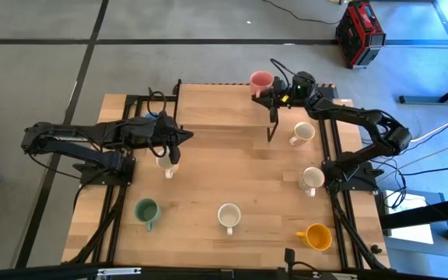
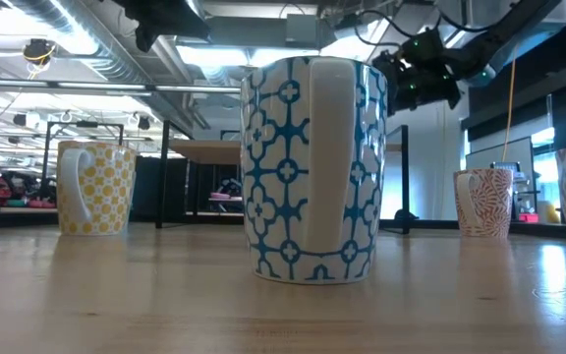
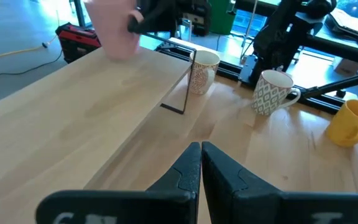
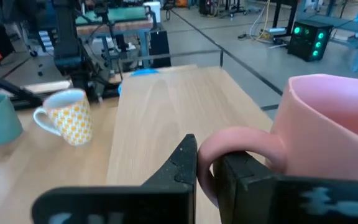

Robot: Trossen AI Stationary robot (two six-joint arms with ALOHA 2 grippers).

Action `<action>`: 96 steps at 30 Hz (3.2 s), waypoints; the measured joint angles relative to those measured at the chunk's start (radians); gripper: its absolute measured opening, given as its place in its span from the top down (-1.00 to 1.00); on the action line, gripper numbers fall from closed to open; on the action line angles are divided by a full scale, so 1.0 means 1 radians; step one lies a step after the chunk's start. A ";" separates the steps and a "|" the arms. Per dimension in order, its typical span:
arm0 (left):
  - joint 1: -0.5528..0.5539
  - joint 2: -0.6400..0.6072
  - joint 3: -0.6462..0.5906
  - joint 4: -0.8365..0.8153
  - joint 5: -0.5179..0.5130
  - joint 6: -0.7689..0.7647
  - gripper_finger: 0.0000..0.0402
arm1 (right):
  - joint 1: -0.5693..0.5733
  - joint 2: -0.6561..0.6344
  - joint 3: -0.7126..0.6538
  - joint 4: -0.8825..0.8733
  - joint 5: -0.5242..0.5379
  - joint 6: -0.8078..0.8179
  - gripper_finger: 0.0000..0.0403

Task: Place coffee mugs
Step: Put the pink mug on the shelf, then put the blue mug on the shelf

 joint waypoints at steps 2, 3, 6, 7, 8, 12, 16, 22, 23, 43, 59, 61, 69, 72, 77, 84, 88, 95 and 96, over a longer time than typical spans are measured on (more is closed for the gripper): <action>0.000 0.000 0.000 0.000 -0.004 0.000 0.95 | 0.000 0.003 -0.012 0.017 0.008 -0.006 0.93; 0.000 0.000 0.000 0.001 -0.004 0.000 0.95 | 0.000 0.003 -0.015 0.023 0.028 -0.012 0.93; 0.000 0.000 0.000 0.002 -0.005 0.000 0.95 | 0.000 0.005 -0.026 0.029 0.074 -0.045 0.93; 0.000 0.000 0.000 0.002 -0.005 0.000 0.95 | 0.000 0.011 -0.026 0.030 0.073 -0.057 0.93; 0.000 0.000 0.000 0.002 -0.005 0.000 0.95 | 0.000 0.014 -0.026 0.034 0.074 -0.060 0.93; 0.000 0.000 0.000 0.002 -0.005 0.000 0.95 | 0.001 0.013 -0.026 0.034 0.104 -0.064 0.90; 0.000 0.000 0.000 0.003 -0.005 -0.001 0.95 | 0.002 0.013 -0.026 0.033 0.076 -0.064 0.89; 0.000 0.000 0.000 0.004 -0.005 -0.001 0.95 | 0.001 0.012 -0.025 0.010 0.065 -0.080 0.90; 0.000 0.000 0.000 0.004 -0.005 -0.001 0.95 | 0.001 0.012 -0.025 0.006 0.064 -0.087 0.89; 0.000 0.000 0.000 0.005 -0.003 0.000 0.95 | 0.002 0.012 -0.025 -0.030 0.090 -0.088 0.52; 0.000 0.000 0.000 0.005 -0.004 0.001 0.95 | 0.002 -0.067 -0.026 -0.198 0.196 -0.143 0.34; 0.000 0.000 0.001 0.005 -0.004 0.001 0.95 | 0.002 -0.078 -0.026 -0.216 0.208 -0.144 0.34; 0.000 0.000 0.001 0.005 -0.003 0.001 0.95 | 0.003 -0.120 -0.026 -0.288 0.235 -0.146 0.34; 0.000 0.000 0.001 0.005 -0.004 0.002 0.95 | 0.002 -0.158 -0.026 -0.329 0.259 -0.146 0.34; 0.000 0.000 0.001 0.005 0.001 0.003 0.95 | 0.003 -0.252 -0.026 -0.409 0.290 -0.144 0.34; 0.000 0.000 0.001 0.007 -0.003 0.000 0.95 | 0.041 -0.383 0.010 -0.536 0.294 -0.060 0.34; 0.000 0.000 0.001 0.010 -0.026 0.001 0.94 | 0.148 -0.390 0.052 -0.575 0.296 -0.064 0.34; 0.000 0.000 0.001 0.009 -0.079 -0.007 0.62 | 0.411 -0.388 0.083 -0.575 0.373 -0.045 0.34; 0.000 0.000 0.001 0.008 -0.076 -0.008 0.55 | 0.452 -0.388 0.084 -0.573 0.389 -0.034 0.34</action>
